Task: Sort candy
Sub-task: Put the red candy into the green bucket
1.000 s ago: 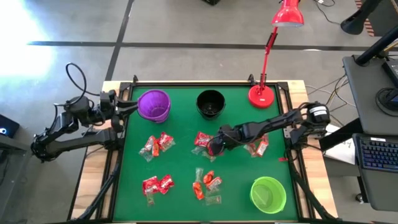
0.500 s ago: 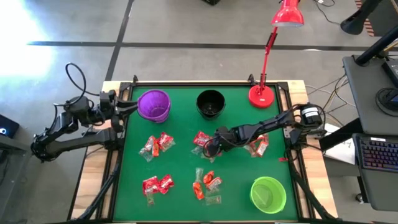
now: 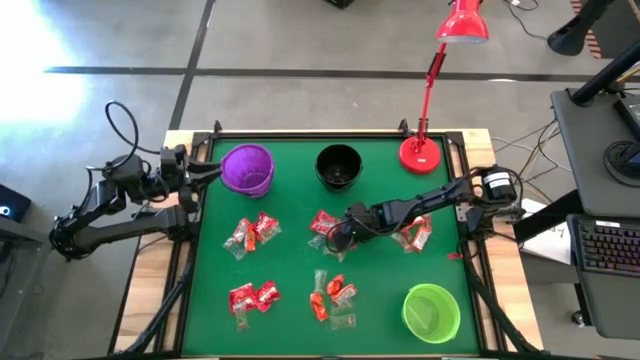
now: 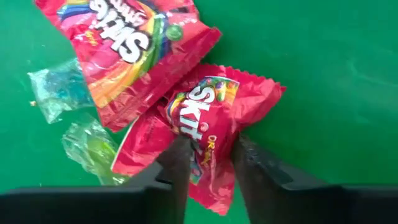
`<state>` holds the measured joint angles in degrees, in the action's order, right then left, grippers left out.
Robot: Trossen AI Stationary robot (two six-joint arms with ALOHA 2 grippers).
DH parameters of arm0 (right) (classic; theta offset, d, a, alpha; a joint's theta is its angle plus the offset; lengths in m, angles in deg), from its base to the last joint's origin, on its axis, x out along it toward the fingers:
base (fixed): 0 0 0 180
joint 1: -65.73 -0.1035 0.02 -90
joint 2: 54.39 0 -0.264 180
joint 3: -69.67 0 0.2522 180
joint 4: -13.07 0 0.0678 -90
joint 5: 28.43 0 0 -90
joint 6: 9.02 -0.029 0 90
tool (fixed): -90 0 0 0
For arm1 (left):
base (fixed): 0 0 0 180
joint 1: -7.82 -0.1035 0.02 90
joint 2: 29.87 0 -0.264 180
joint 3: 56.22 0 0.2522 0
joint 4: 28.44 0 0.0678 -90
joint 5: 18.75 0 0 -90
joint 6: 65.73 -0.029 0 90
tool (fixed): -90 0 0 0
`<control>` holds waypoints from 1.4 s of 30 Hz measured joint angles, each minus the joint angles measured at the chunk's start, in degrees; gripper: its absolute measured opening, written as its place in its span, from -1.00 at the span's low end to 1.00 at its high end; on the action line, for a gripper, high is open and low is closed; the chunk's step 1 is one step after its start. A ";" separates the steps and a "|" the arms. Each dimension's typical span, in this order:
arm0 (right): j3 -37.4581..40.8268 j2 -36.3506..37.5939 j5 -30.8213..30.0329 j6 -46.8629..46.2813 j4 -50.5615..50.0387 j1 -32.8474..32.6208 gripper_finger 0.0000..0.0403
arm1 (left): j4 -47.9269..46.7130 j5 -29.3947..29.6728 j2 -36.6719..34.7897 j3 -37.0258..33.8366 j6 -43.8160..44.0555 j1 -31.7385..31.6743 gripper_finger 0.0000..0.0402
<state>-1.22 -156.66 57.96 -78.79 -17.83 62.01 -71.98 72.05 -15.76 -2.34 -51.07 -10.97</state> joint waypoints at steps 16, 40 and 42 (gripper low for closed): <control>0.31 11.41 0.86 4.59 -10.08 -0.07 -0.96 | -0.02 0.02 -0.02 -0.02 0.50 0.00 -0.53; 0.17 40.26 1.26 -5.80 -26.88 -19.62 -0.96 | 0.07 0.08 -0.07 -0.04 0.87 0.00 -0.53; 0.17 40.85 1.25 -7.88 -28.66 -22.72 -0.96 | 0.10 0.08 -0.07 -0.04 0.87 0.00 -0.53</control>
<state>-1.04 -115.80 59.22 -86.67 -46.49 39.29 -71.88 72.13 -15.83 -2.39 -50.20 -10.97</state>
